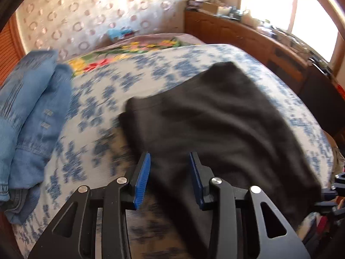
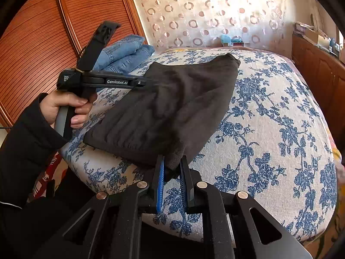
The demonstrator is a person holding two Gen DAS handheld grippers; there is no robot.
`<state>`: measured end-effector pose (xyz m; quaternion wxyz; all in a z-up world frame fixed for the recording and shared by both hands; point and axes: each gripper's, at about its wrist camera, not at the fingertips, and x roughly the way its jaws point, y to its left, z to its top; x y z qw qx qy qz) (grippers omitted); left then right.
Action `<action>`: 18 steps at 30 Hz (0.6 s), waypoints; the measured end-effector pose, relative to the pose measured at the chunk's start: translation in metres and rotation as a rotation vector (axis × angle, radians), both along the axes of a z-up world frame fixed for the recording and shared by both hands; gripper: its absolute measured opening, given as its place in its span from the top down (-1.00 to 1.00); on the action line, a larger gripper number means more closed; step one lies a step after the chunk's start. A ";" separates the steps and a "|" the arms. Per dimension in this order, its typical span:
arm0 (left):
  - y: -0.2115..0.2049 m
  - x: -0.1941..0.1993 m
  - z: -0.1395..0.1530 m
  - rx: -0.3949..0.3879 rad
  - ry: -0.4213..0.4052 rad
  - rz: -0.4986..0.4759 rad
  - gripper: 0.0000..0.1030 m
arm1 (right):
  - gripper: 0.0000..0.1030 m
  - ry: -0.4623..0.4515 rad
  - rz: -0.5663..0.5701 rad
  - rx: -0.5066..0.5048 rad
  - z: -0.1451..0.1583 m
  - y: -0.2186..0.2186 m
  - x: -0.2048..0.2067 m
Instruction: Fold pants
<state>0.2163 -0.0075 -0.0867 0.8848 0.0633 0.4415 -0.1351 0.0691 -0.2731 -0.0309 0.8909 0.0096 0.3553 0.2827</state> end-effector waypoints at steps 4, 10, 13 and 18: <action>0.025 0.001 -0.004 -0.033 0.015 0.034 0.26 | 0.74 0.001 0.000 0.003 -0.002 -0.002 0.002; 0.028 -0.009 -0.001 -0.016 0.001 0.046 0.26 | 0.74 0.003 -0.004 0.002 -0.004 -0.001 0.003; 0.029 -0.027 0.006 -0.047 -0.018 0.044 0.26 | 0.74 0.005 -0.005 0.002 -0.004 -0.002 0.003; 0.031 -0.061 0.010 -0.123 -0.027 0.022 0.01 | 0.74 0.004 -0.008 0.001 -0.004 -0.002 0.004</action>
